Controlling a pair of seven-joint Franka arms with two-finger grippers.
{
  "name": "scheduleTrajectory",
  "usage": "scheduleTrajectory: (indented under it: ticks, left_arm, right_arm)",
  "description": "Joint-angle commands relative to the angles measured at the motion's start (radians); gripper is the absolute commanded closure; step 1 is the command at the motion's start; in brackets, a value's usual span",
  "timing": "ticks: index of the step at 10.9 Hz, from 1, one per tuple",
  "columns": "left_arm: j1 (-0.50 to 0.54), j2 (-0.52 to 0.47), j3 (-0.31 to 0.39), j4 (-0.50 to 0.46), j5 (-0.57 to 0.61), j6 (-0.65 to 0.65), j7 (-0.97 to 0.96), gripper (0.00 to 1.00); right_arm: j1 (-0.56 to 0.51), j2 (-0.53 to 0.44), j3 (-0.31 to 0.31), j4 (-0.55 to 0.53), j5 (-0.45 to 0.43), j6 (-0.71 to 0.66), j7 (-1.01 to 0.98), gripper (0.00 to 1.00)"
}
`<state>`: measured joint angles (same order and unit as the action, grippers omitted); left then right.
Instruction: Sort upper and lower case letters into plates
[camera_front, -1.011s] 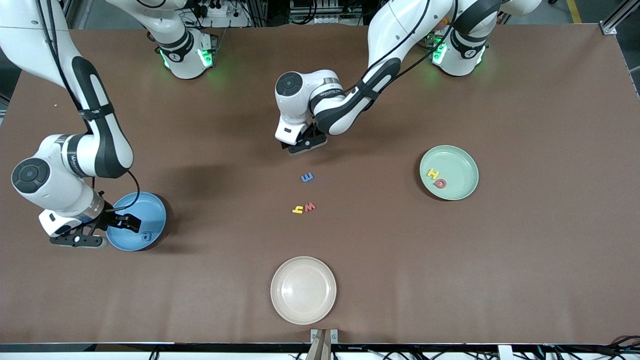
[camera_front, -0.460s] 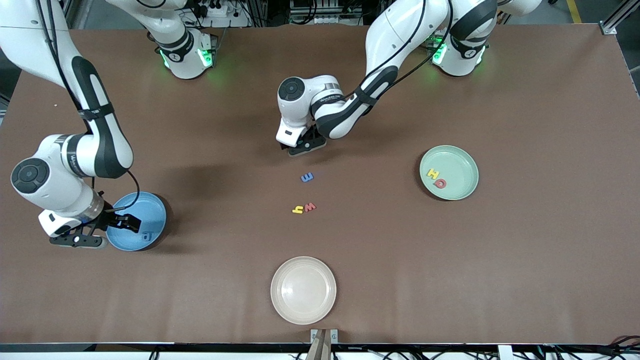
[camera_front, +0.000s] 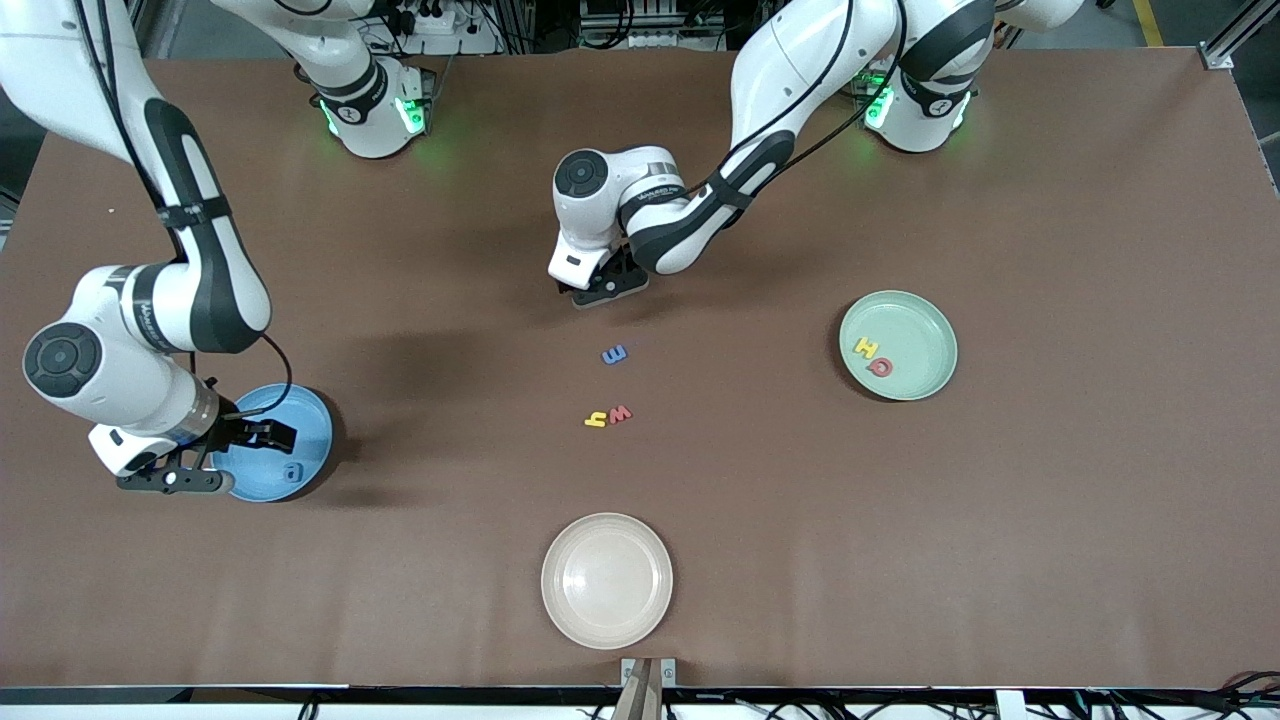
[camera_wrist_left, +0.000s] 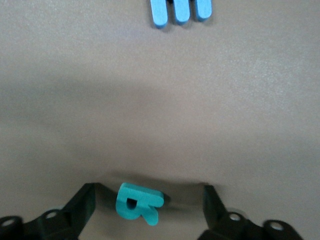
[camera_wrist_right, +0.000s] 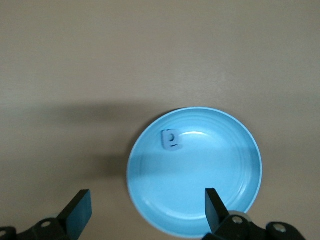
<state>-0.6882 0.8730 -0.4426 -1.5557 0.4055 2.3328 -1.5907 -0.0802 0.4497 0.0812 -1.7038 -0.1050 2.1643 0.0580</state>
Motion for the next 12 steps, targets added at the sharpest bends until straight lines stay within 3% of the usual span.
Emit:
scheduleTrajectory:
  ticks: [1,2,4,12]
  left_arm:
    - [0.029,-0.003,-0.016,-0.01,-0.005,0.016,0.063,0.1]
    - [0.027,-0.003,-0.016,-0.012,-0.004,0.016,0.066,0.16]
    - [0.024,-0.002,-0.016,-0.018,-0.005,0.014,0.061,0.41]
    - [0.032,-0.006,-0.051,-0.063,-0.007,0.014,0.037,0.43]
  right_arm:
    - [-0.003,-0.006,0.015,0.05,0.002,-0.067,0.008,0.0]
    - [0.016,0.006,0.015,0.05,0.002,-0.067,0.011,0.0]
    - [0.034,0.014,0.015,0.05,0.002,-0.072,0.011,0.0]
    - [0.126,0.07,0.014,0.056,0.002,-0.001,0.161,0.0]
